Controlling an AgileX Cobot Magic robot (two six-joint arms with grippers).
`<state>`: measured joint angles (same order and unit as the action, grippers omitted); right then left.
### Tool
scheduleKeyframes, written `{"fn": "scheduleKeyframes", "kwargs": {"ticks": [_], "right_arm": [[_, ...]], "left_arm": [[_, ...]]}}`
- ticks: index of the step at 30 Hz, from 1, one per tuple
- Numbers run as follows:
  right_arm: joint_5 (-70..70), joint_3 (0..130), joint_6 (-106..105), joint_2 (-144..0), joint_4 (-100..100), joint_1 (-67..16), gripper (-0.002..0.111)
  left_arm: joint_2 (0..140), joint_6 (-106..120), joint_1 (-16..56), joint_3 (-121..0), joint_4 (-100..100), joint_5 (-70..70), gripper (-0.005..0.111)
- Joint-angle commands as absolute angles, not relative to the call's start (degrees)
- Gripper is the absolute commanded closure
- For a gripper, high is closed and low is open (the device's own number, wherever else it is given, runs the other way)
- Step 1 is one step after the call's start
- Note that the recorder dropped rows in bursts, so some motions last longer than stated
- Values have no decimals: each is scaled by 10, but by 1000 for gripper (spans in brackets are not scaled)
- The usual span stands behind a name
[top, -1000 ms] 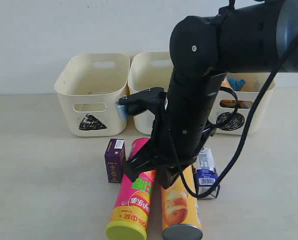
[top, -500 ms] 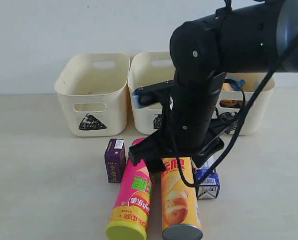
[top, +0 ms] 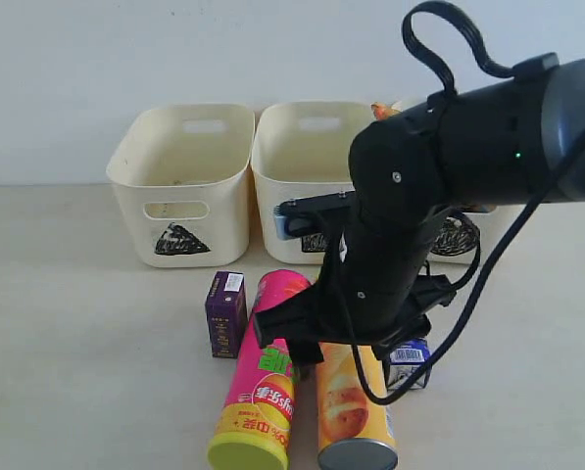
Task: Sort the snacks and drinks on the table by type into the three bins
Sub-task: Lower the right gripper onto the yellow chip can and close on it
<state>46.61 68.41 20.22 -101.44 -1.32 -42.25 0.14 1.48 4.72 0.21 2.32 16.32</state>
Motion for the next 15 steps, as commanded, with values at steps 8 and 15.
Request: {"fn": "scheduleKeyframes", "kwargs": {"ticks": [8, 15], "right_arm": [[444, 679, 273, -1027, 18, -423, 41], [446, 679, 282, -1027, 18, -423, 41]], "left_arm": [[0, 10, 46, 0, 23, 159, 103], [0, 10, 46, 0, 23, 159, 103]]}}
